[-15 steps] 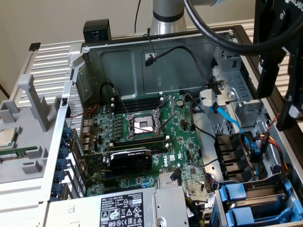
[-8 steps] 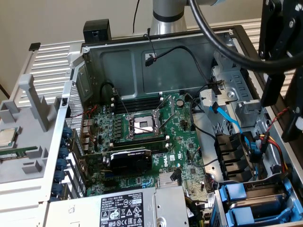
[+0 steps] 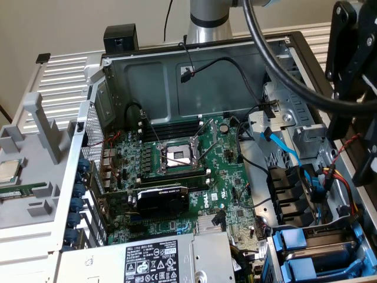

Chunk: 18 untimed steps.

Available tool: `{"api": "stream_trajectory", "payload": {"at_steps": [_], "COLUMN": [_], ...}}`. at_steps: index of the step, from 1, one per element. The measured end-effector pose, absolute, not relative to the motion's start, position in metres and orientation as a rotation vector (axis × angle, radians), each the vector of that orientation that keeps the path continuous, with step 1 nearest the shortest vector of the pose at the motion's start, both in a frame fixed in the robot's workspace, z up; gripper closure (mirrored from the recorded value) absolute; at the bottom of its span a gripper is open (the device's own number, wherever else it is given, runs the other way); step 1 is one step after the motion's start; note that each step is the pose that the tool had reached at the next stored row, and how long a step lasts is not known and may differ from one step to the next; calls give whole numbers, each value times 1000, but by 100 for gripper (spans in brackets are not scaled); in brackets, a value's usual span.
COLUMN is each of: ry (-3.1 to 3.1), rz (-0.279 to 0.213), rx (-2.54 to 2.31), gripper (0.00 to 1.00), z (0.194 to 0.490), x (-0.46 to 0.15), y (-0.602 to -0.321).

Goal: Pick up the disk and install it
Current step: 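Insert the first disk wire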

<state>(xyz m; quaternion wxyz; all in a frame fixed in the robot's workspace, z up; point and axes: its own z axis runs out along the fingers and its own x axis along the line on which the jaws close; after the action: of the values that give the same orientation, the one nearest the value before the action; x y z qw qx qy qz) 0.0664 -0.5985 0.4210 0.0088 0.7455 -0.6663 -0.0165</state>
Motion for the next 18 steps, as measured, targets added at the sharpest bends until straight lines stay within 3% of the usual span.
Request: {"api": "stream_trajectory", "payload": {"at_steps": [11,13,15,18], "ry": [-2059,-2059,-2058,-2055], "rz": [-100,-114,-127,-157], "rx": [2329,2330,2330,2328], "gripper": [45,47,61,61], "z": [416,416,416,414], "x": [73,74,75,76], "y": [-609,-612,-615,-619]}}
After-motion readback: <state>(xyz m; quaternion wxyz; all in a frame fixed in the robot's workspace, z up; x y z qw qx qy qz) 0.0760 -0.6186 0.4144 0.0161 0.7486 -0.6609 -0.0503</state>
